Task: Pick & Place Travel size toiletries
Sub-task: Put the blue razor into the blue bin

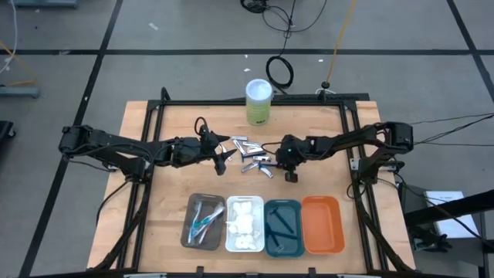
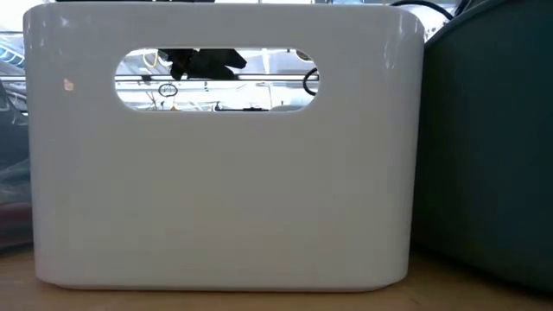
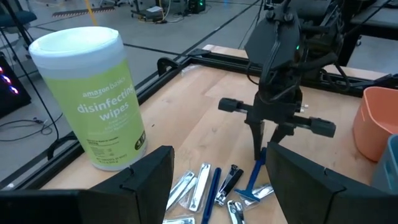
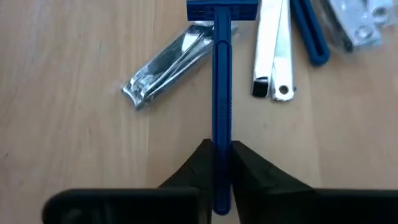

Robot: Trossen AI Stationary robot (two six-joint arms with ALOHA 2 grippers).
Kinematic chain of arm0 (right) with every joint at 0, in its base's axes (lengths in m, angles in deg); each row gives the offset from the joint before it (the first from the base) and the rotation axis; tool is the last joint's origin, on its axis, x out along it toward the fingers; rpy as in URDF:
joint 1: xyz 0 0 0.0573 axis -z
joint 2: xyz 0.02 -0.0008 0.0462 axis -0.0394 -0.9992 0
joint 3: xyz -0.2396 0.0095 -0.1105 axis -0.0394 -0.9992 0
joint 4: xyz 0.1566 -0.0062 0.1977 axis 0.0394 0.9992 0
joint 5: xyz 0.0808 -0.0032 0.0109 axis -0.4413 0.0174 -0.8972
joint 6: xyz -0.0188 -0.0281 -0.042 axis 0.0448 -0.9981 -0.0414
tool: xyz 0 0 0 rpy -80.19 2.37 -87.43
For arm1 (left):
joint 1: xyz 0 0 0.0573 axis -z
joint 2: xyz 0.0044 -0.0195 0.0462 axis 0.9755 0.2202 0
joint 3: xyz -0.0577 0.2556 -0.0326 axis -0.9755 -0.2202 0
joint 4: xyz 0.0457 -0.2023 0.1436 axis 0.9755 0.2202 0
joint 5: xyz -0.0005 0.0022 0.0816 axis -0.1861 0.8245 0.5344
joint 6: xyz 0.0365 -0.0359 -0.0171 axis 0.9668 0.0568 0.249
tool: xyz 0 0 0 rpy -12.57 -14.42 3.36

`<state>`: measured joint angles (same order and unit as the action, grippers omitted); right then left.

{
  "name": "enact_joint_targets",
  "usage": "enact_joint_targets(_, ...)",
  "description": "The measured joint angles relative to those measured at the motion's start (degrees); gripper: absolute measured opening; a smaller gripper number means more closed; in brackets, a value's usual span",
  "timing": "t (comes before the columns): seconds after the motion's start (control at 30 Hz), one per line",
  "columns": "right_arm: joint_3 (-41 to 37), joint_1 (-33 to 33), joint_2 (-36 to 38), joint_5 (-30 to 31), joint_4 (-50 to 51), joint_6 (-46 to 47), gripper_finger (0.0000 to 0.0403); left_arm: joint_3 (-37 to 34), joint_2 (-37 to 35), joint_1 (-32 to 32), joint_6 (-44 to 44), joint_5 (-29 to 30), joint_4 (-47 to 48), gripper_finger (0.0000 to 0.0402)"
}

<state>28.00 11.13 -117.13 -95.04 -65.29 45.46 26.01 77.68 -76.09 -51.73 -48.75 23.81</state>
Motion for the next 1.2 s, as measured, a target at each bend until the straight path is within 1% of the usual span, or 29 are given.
enact_joint_targets(0.03,0.00,0.00,0.17,0.03,-0.06,-0.48,0.0021,0.00,0.00,0.00,0.00,-0.02,0.00,0.0251)
enact_joint_targets(0.2,0.00,-0.11,1.86,0.10,-1.06,0.28,0.0025,0.00,0.00,0.00,0.00,-0.02,0.00,0.0251)
enact_joint_targets(0.3,0.00,-0.58,5.01,-0.05,-0.36,0.36,0.0021,0.00,0.00,0.00,0.00,-0.02,-0.02,0.0251)
enact_joint_targets(0.43,0.00,-2.36,11.80,-0.88,-0.20,1.04,0.0021,0.00,0.00,0.00,0.02,-0.02,-0.11,0.0251)
enact_joint_targets(0.5,0.00,-3.62,15.54,-4.92,0.20,2.35,0.0021,0.00,0.00,0.00,0.02,-0.01,-0.10,0.0251)
enact_joint_targets(0.63,0.02,-7.56,21.65,-15.11,-0.67,7.20,0.0027,0.00,0.00,-0.04,0.04,0.01,-0.15,0.0251)
enact_joint_targets(0.77,0.02,-13.56,24.45,-21.49,-0.68,10.93,0.0022,0.00,0.00,-0.04,0.04,0.01,-0.17,0.0251)
enact_joint_targets(0.87,-0.17,-18.50,24.37,-24.22,-0.46,14.47,0.0022,0.00,0.00,-0.04,0.04,0.00,-0.16,0.0251)
enact_joint_targets(1.03,-1.90,-25.95,22.25,-24.10,-0.99,18.93,0.0036,0.00,0.00,-0.04,-0.76,0.01,-0.17,0.0251)
enact_joint_targets(1.1,-2.81,-27.97,21.07,-23.56,-4.25,20.13,0.0042,0.00,0.00,-0.04,-1.35,0.01,-0.17,0.0251)
enact_joint_targets(1.2,-3.94,-29.96,19.82,-18.90,-9.90,22.44,0.0053,0.01,0.00,-0.04,-1.38,0.01,-0.43,0.0251)
